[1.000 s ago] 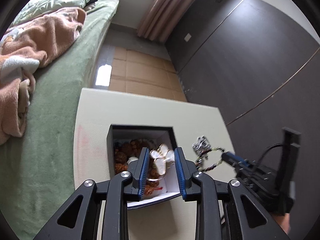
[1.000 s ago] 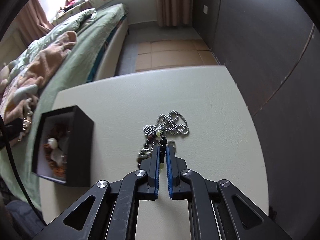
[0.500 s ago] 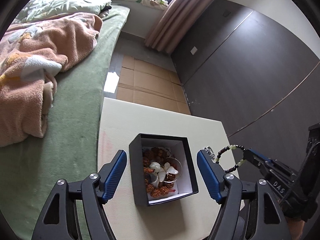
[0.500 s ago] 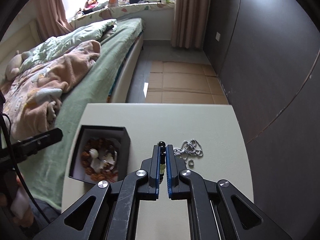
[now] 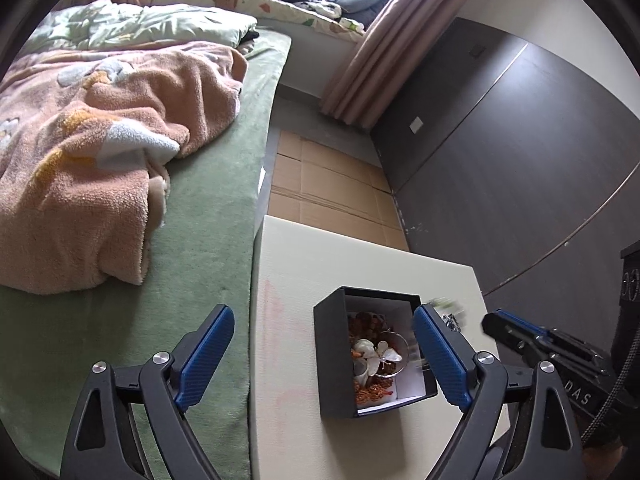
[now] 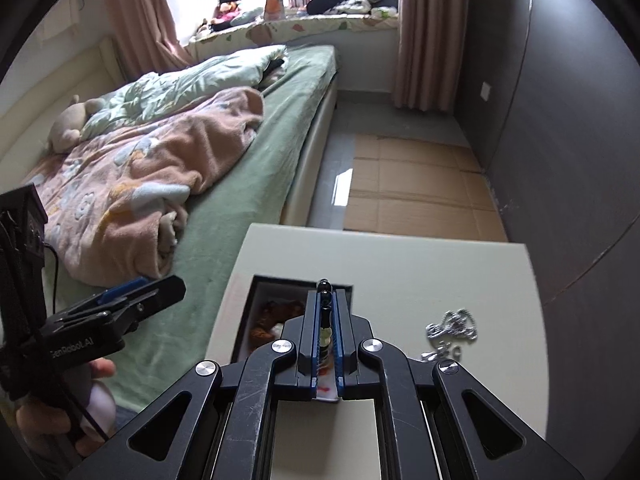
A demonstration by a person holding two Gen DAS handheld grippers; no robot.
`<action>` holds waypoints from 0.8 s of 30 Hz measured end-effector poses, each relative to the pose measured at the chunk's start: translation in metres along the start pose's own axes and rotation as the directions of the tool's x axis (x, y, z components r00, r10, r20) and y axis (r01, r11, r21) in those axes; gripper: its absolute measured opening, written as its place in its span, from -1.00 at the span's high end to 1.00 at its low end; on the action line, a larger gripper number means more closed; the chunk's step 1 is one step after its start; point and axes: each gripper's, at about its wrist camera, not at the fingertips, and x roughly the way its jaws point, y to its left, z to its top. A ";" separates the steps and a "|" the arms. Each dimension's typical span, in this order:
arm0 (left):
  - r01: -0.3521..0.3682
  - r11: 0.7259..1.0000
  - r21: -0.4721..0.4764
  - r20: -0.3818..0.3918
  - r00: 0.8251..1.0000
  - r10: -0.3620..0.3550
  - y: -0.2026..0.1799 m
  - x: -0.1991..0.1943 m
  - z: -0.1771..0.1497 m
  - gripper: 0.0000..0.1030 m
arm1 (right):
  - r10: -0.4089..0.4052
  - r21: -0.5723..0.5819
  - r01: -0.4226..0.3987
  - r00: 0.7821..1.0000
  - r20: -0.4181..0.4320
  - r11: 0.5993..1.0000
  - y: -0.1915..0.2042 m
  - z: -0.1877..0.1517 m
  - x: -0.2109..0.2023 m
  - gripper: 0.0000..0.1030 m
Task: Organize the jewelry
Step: 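Carry the bead bracelet over the box and open the right tool, then move both tools toward the silver chain with the robot pendant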
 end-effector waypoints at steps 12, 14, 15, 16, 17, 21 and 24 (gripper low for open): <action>-0.023 0.995 0.098 0.027 0.999 0.021 -0.027 -0.002 -0.006 -0.88 | 0.034 0.162 -0.029 0.999 -0.027 0.986 -0.044 -0.030 0.003 -0.12; -0.029 0.993 0.113 0.030 0.999 0.025 -0.033 -0.002 -0.008 -0.90 | 0.033 0.194 -0.030 0.999 -0.012 0.981 -0.055 -0.035 -0.002 -0.24; -0.035 0.991 0.127 0.030 0.999 0.031 -0.037 -0.002 -0.008 -0.90 | 0.042 0.211 -0.040 0.999 -0.004 0.977 -0.060 -0.037 -0.005 -0.37; -0.039 0.989 0.142 0.025 0.999 0.035 -0.042 -0.002 -0.009 -0.91 | 0.049 0.227 -0.049 0.999 0.003 0.973 -0.066 -0.039 -0.007 -0.43; -0.040 0.988 0.150 0.022 0.999 0.037 -0.045 -0.001 -0.010 -0.91 | 0.052 0.239 -0.053 0.999 0.008 0.970 -0.070 -0.041 -0.009 -0.54; -0.048 0.979 0.200 0.035 0.999 0.041 -0.064 -0.005 -0.014 -0.92 | 0.066 0.279 -0.071 0.997 0.028 0.958 -0.086 -0.048 -0.018 -0.81; -0.041 0.972 0.232 0.039 0.999 0.033 -0.077 -0.008 -0.016 -0.94 | 0.060 0.309 -0.069 0.997 0.040 0.949 -0.099 -0.054 -0.024 -0.95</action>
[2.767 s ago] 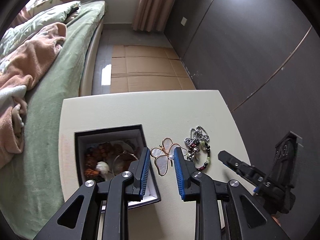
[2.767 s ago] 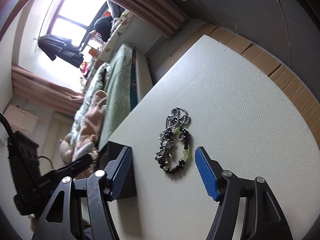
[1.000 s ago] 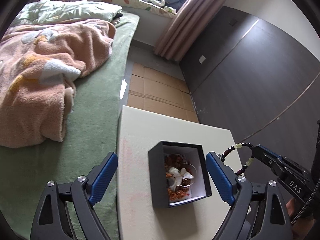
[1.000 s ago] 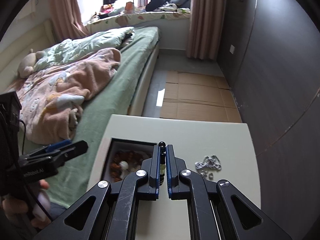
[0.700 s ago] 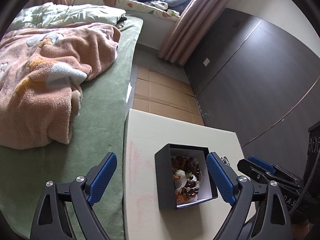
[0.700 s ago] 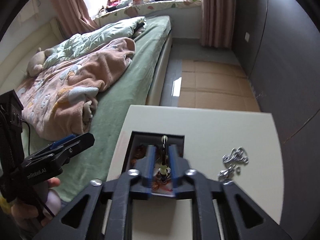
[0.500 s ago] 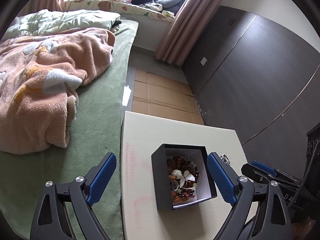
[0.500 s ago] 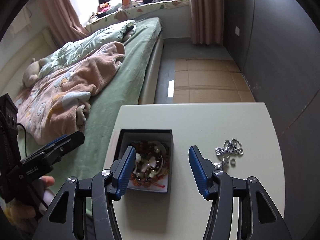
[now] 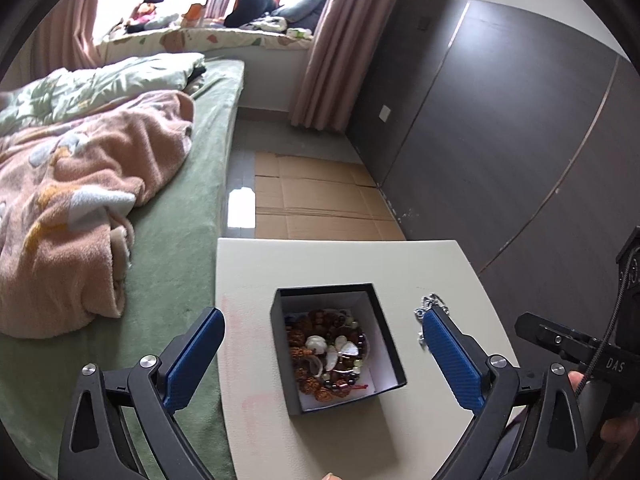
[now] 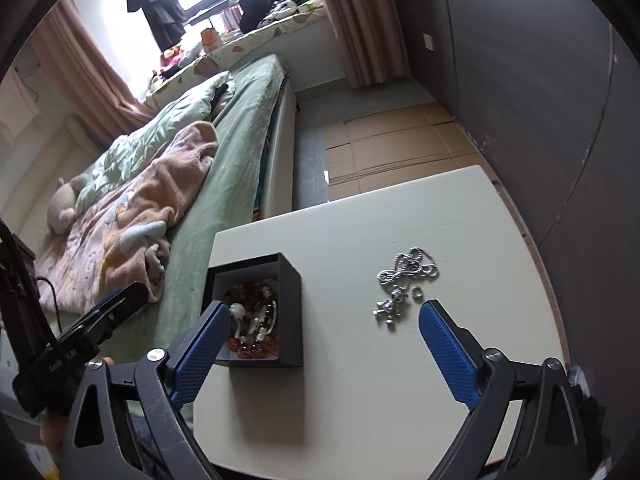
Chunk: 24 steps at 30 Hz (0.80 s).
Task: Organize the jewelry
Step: 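Move both tools toward the silver chain with the robot pendant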
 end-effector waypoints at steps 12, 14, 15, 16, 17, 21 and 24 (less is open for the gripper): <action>0.045 0.996 0.082 -0.025 0.999 -0.043 -0.049 -0.002 0.004 -0.99 | 0.083 0.115 -0.086 0.996 0.032 0.990 -0.050 -0.008 -0.017 -0.98; 0.052 0.994 0.093 -0.026 0.998 -0.050 -0.056 -0.001 0.006 -0.99 | 0.078 0.120 -0.083 0.996 0.041 0.989 -0.056 -0.008 -0.019 -0.98; 0.049 0.994 0.100 -0.026 0.999 -0.046 -0.059 0.000 0.006 -0.99 | 0.073 0.125 -0.078 0.996 0.047 0.989 -0.059 -0.008 -0.020 -0.98; 0.048 0.992 0.116 -0.028 0.999 -0.045 -0.065 0.002 0.007 -0.99 | 0.070 0.130 -0.077 0.996 0.056 0.989 -0.063 -0.008 -0.022 -0.98; 0.055 0.991 0.125 -0.031 0.998 -0.052 -0.070 0.003 0.007 -0.99 | 0.069 0.138 -0.078 0.996 0.063 0.987 -0.067 -0.009 -0.022 -0.98; 0.063 0.988 0.138 -0.046 0.997 -0.057 -0.083 0.012 0.009 -0.99 | 0.066 0.166 -0.079 0.994 0.084 0.983 -0.084 -0.012 -0.024 -0.98; 0.063 0.986 0.157 -0.064 0.996 -0.053 -0.096 0.022 0.012 -0.99 | 0.059 0.182 -0.076 0.994 0.096 0.980 -0.098 -0.014 -0.026 -0.98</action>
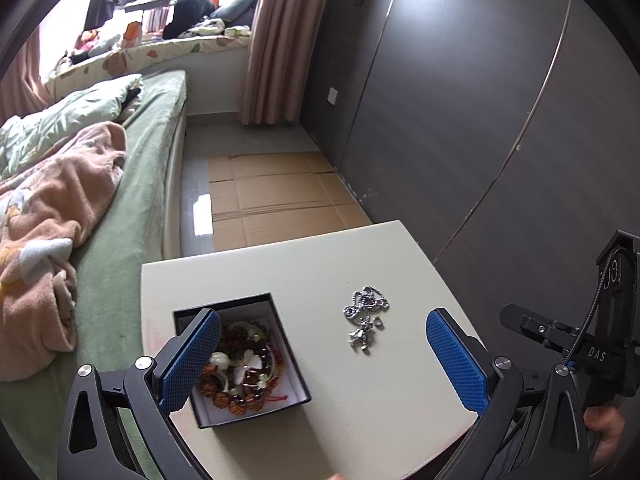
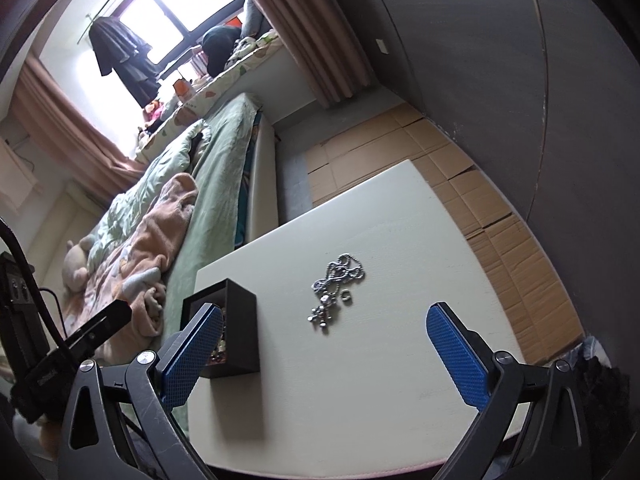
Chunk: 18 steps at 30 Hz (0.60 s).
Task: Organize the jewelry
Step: 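Move both tools toward the silver chain with the robot pendant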
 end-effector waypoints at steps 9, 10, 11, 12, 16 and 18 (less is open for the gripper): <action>0.022 0.999 0.036 -0.081 0.997 -0.019 -0.027 0.044 0.011 -0.96 | 0.004 0.060 -0.007 0.999 0.047 0.998 -0.041 0.003 -0.008 -0.98; 0.030 0.999 0.046 -0.097 0.995 -0.025 -0.031 0.051 0.011 -0.94 | 0.008 0.066 -0.011 0.999 0.049 0.998 -0.045 0.003 -0.008 -0.98; 0.035 0.998 0.052 -0.107 0.994 -0.030 -0.033 0.056 0.011 -0.89 | 0.012 0.072 -0.015 0.999 0.050 0.997 -0.049 0.002 -0.008 -0.98; 0.047 0.997 0.062 -0.124 0.991 -0.039 -0.036 0.062 0.010 -0.86 | 0.014 0.078 -0.018 0.999 0.051 0.997 -0.052 0.001 -0.008 -0.98; 0.052 0.993 0.104 -0.226 0.974 -0.028 -0.044 0.100 0.004 -0.58 | 0.019 0.106 -0.025 0.998 0.055 0.994 -0.067 -0.001 -0.005 -0.98; 0.064 0.991 0.115 -0.276 0.961 -0.030 -0.046 0.117 -0.002 -0.49 | 0.021 0.122 -0.028 0.998 0.057 0.992 -0.073 -0.004 -0.003 -0.98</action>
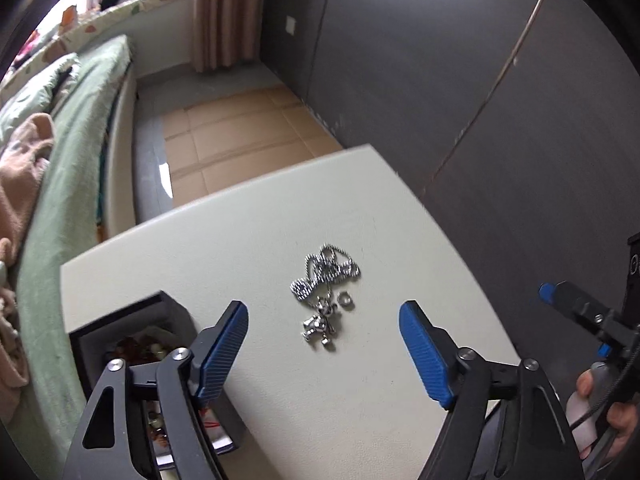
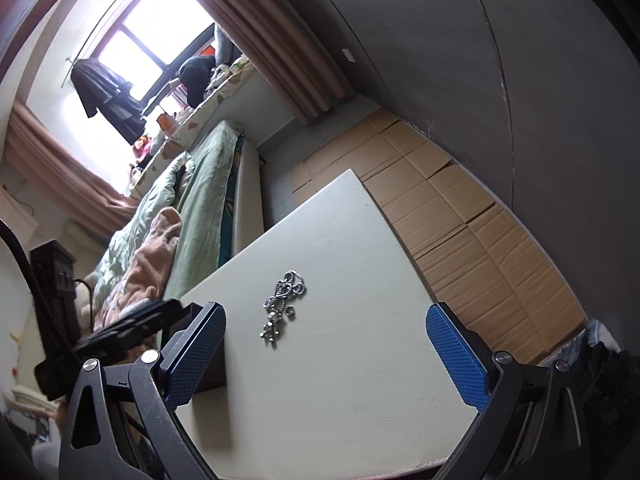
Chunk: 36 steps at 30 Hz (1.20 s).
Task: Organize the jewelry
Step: 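Move both tools toward the silver chain with the robot pendant, then grasp the robot pendant with the left tool and lift the chain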
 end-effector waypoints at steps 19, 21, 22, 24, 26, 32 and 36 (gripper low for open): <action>-0.102 0.989 0.108 -0.112 0.987 0.114 -0.008 0.075 -0.010 0.27 | -0.059 0.002 0.059 0.998 -0.039 0.998 -0.021 -0.016 0.022 -0.96; -0.116 0.987 0.107 -0.102 0.987 0.127 -0.005 0.074 -0.009 0.64 | -0.072 -0.012 0.071 0.997 -0.043 0.997 -0.019 -0.017 0.024 -0.96; -0.119 0.988 0.096 -0.100 0.987 0.129 -0.002 0.073 -0.009 0.70 | -0.078 -0.018 0.077 0.996 -0.044 0.997 -0.018 -0.017 0.024 -0.96; -0.108 0.992 0.072 -0.083 0.990 0.114 0.003 0.067 -0.009 0.70 | -0.086 -0.027 0.085 0.995 -0.046 0.996 -0.016 -0.018 0.026 -0.96; -0.107 0.992 0.065 -0.052 0.993 0.110 0.006 0.057 -0.009 0.70 | -0.089 -0.032 0.087 0.995 -0.051 0.996 -0.014 -0.019 0.028 -0.96; -0.070 0.997 0.033 0.024 0.997 0.070 0.010 0.024 -0.004 0.70 | -0.104 -0.050 0.101 0.992 -0.070 0.994 -0.009 -0.019 0.038 -0.80; -0.052 0.998 0.018 0.084 0.995 0.050 0.013 -0.006 0.004 0.71 | -0.108 -0.053 0.102 0.988 -0.109 0.993 -0.009 -0.020 0.051 -0.51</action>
